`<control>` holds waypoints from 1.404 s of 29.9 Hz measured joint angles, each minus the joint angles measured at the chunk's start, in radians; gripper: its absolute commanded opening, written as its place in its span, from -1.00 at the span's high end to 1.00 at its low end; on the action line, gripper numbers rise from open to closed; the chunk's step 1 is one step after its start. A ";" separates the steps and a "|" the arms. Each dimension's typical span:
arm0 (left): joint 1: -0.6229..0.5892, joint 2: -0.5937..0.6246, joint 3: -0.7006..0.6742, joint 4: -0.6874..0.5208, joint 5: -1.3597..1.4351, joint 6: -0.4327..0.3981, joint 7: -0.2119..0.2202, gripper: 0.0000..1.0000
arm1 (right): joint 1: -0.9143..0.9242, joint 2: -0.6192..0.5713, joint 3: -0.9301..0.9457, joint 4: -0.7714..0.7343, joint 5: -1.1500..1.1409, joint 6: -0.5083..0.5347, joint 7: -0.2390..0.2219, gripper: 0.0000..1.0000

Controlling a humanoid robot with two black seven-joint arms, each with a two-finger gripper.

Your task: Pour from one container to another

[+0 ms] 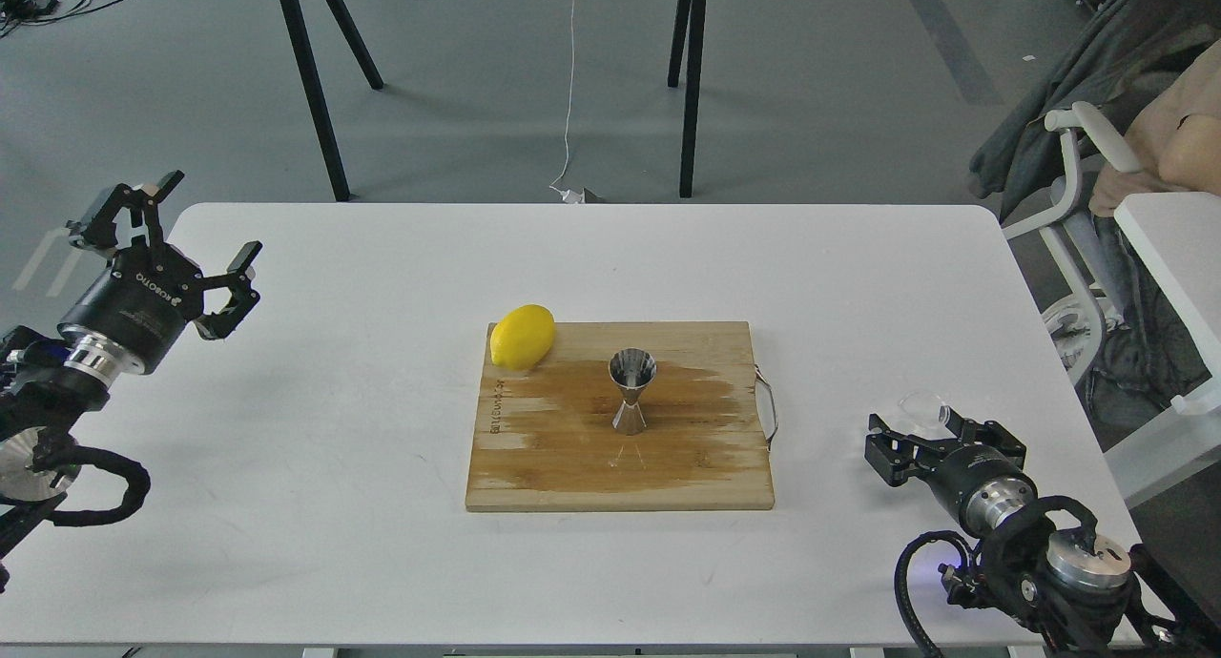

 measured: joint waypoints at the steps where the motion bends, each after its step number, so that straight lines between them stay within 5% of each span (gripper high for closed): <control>1: 0.000 0.000 0.000 0.000 0.000 0.000 0.000 -0.98 | 0.000 0.000 0.000 0.000 0.000 0.000 0.000 -0.98; 25: 0.003 0.001 0.000 0.002 0.000 0.000 0.000 -0.98 | -0.083 -0.145 0.029 0.317 -0.004 -0.055 -0.003 -0.98; 29: 0.003 0.001 0.000 0.002 0.000 0.000 0.000 -0.98 | -0.056 -0.168 0.030 0.320 -0.016 0.078 -0.042 -0.98; 36: 0.002 -0.001 0.016 0.002 0.001 0.000 0.000 -0.98 | 0.037 -0.173 0.034 0.147 -0.098 0.547 -0.126 -0.98; 42: 0.011 0.000 0.020 0.002 0.001 0.000 0.000 -0.98 | 0.143 -0.175 0.006 -0.103 -0.105 0.597 -0.176 -0.98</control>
